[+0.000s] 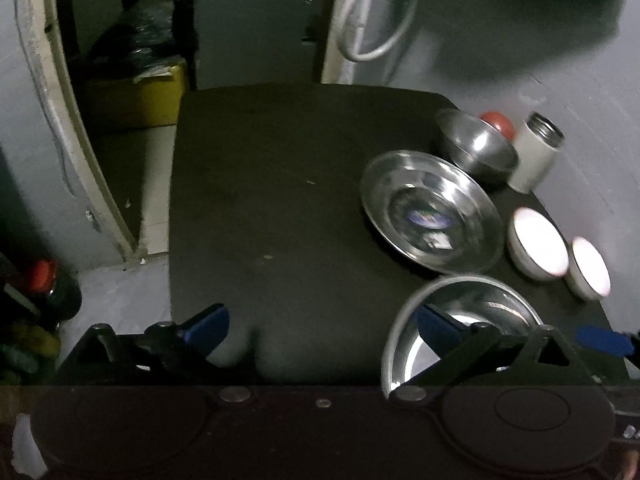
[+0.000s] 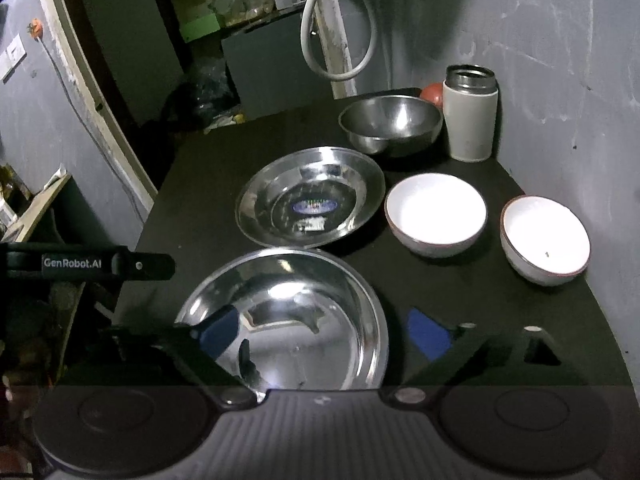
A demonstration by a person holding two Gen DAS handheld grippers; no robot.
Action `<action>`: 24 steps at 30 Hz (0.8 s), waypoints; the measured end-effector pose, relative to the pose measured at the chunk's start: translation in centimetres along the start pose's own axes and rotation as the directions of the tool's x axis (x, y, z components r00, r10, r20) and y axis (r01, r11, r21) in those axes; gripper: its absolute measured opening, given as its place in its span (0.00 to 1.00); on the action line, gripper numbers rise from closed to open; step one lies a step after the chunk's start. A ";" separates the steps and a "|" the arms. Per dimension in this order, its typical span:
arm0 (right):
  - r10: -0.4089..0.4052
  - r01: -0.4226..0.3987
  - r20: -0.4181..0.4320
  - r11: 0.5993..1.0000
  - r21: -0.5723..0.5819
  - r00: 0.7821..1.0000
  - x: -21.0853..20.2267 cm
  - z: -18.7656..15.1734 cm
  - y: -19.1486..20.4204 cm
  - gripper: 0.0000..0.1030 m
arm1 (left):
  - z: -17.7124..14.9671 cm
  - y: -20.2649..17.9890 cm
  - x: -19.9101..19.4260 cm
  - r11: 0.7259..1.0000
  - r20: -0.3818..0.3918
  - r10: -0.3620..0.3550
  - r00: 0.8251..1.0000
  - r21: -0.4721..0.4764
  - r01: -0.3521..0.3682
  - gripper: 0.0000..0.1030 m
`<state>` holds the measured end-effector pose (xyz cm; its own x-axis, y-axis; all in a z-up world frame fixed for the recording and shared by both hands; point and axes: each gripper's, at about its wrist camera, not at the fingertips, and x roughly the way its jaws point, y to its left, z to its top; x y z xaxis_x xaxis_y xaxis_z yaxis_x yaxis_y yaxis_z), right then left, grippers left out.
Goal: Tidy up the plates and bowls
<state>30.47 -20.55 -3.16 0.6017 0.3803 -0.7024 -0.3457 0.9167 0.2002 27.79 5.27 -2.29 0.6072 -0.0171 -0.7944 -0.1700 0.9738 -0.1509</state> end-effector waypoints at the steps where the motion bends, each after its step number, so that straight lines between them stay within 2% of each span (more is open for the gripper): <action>1: 0.000 0.000 0.008 1.000 0.000 1.000 0.1 0.1 0.0 0.97 | 0.3 0.3 0.2 1.000 -0.001 0.000 1.000 -0.008 0.000 0.99; 8: -0.029 0.029 0.049 1.000 -0.008 0.998 1.2 2.3 -0.2 0.99 | 2.9 1.1 2.3 0.999 0.011 -0.015 1.000 -0.038 0.016 0.99; 15: -0.067 0.070 0.075 0.997 -0.036 0.995 3.5 5.6 -1.0 0.99 | 5.8 0.3 5.6 0.999 0.025 -0.041 0.999 -0.015 0.042 0.99; 24: -0.081 0.086 0.055 0.992 -0.094 0.995 7.9 9.5 -2.3 0.99 | 7.2 -0.8 9.2 0.997 -0.004 -0.073 0.997 0.012 0.073 0.99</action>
<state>42.83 -18.52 -2.72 0.6660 0.3111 -0.6780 -0.3590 0.9304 0.0743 39.12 6.01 -5.27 0.6148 -0.0887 -0.7837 -0.1165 0.9725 -0.2015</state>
